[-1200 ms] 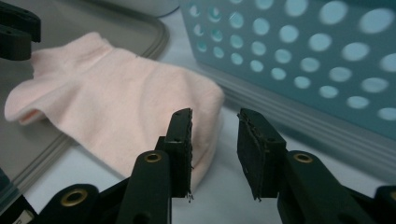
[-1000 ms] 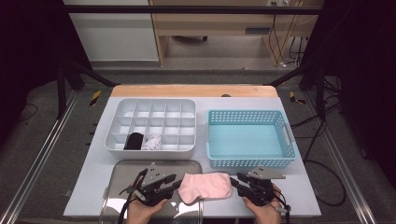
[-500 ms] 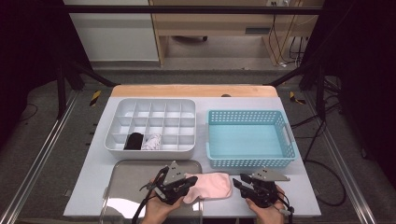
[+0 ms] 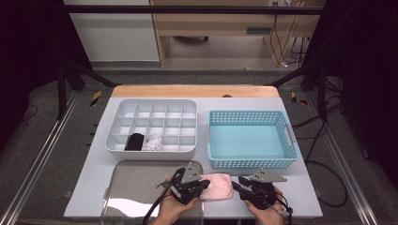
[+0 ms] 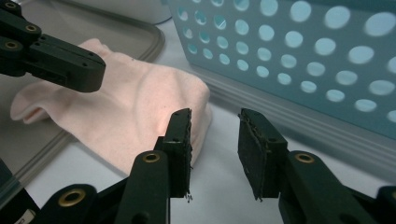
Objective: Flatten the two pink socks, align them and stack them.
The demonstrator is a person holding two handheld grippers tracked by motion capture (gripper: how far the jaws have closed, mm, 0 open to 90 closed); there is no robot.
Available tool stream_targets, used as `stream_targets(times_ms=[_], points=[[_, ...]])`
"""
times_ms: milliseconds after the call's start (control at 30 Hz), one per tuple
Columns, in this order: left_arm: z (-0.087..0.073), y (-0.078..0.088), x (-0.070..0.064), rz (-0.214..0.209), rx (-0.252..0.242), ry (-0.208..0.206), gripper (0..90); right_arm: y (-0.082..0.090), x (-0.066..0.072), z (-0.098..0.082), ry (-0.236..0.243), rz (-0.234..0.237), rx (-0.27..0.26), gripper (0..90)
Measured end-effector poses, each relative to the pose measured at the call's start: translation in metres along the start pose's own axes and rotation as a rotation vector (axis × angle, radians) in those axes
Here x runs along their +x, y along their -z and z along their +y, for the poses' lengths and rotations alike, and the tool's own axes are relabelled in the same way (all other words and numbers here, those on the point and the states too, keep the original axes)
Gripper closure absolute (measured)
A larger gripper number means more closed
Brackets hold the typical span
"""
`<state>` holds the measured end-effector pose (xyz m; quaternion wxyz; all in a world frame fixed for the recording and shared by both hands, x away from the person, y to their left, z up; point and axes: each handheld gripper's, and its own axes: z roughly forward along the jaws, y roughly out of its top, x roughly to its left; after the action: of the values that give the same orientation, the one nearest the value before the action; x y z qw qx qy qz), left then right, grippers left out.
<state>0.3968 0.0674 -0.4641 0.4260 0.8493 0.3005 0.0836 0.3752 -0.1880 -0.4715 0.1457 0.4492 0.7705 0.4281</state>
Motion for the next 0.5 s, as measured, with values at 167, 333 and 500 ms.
stream_targets(times_ms=[167, 333, 500], points=[[-0.003, -0.006, 0.000, -0.005, 0.034, -0.002, 88.7, -0.005, 0.002, -0.001, -0.016, 0.022, 0.010, 63.7], [-0.005, -0.011, 0.000, -0.008, 0.064, 0.002, 88.8, -0.013, 0.005, 0.000, 0.005, 0.031, 0.024, 63.7], [-0.006, -0.012, 0.001, -0.005, 0.064, -0.003, 88.8, -0.020, 0.008, -0.001, 0.010, 0.031, 0.060, 66.0]])
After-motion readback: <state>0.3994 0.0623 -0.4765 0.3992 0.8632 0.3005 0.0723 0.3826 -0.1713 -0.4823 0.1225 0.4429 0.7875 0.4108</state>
